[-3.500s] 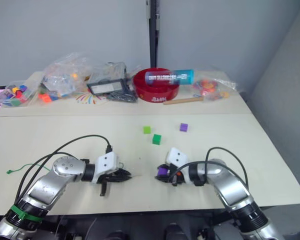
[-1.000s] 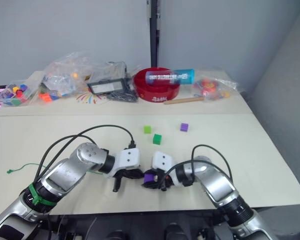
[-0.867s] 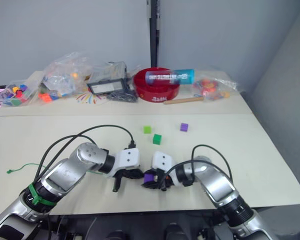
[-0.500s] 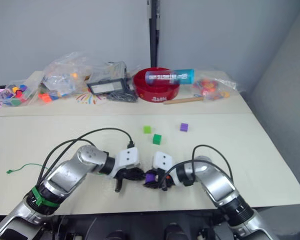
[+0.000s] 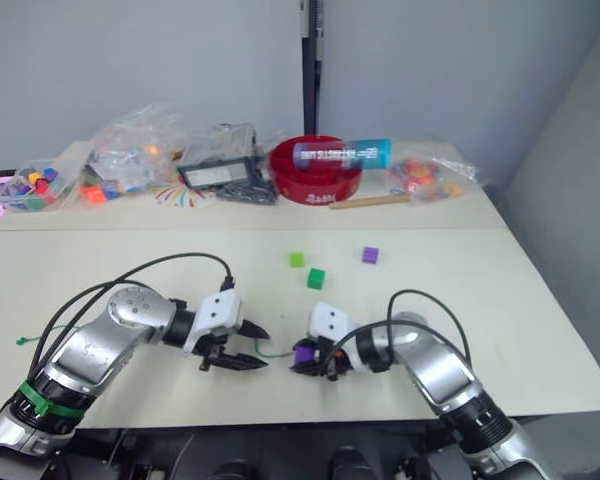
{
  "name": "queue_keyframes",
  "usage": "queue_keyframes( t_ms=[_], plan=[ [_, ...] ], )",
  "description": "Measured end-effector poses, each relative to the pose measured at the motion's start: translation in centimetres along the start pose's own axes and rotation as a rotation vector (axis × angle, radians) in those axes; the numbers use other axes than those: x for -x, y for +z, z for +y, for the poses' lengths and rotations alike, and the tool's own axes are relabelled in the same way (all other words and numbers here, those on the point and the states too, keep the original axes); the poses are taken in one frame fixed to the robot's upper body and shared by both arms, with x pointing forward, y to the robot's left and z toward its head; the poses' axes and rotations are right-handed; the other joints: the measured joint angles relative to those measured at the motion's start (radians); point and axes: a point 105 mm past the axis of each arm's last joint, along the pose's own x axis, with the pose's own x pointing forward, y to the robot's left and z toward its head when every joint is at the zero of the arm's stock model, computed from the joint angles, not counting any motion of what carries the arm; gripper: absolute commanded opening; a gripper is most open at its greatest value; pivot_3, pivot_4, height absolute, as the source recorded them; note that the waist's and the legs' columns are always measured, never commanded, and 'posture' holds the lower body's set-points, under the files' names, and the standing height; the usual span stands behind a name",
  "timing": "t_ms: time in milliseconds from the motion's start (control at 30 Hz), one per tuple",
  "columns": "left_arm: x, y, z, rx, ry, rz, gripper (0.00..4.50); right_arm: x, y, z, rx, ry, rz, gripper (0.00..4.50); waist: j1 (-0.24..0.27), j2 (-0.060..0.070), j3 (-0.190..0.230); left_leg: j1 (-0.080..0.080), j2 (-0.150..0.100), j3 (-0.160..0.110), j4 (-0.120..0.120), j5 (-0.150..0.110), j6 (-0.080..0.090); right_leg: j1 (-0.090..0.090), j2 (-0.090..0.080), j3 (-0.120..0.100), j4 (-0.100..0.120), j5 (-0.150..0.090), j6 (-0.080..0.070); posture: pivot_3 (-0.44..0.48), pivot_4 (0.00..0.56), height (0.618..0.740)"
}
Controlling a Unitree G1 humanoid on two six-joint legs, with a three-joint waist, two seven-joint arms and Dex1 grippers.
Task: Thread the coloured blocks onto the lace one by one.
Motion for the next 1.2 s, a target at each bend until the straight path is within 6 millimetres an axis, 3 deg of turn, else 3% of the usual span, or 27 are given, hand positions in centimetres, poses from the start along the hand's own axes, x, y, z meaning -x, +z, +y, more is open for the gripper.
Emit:
queue_keyframes(
  t_ms=[367,633,1033,1200],
  plan=[
    [-1.7,-1.6,0.1,-0.016,0.023,-0.014,2.54,0.6,-0.2,0.1,-0.017,-0.013,0.029,1.2,0.002,0.0,0.0,-0.001,0.0,0.0,0.001,0.0,0.0,0.0,0.0,0.0,0.0,0.0,0.0,0.0,0.15,0.731],
    [-2.3,-1.6,0.3,-0.05,0.053,-0.017,0.06,1.1,-0.4,0.4,-0.032,-0.026,0.034,1.2,0.006,0.0,0.0,0.0,-0.001,0.0,0.001,0.0,0.0,0.001,-0.001,0.0,0.0,0.0,0.0,0.0,0.15,0.731],
    [-2.3,-1.6,0.1,-0.051,0.029,-0.016,0.02,2.2,-1.1,0.2,-0.054,-0.055,0.038,1.2,0.007,0.0,0.0,0.0,-0.001,0.0,0.001,0.0,0.0,0.001,-0.001,0.0,0.0,0.0,0.001,0.0,0.15,0.731],
    [-0.1,-2.8,-0.4,-0.074,-0.008,0.045,0.02,2.2,-1.1,0.2,-0.053,-0.056,0.038,1.2,-0.002,0.0,0.0,0.0,0.0,0.0,0.0,0.0,0.0,0.0,-0.001,0.0,0.0,0.0,0.0,0.0,0.15,0.731]
  ],
)
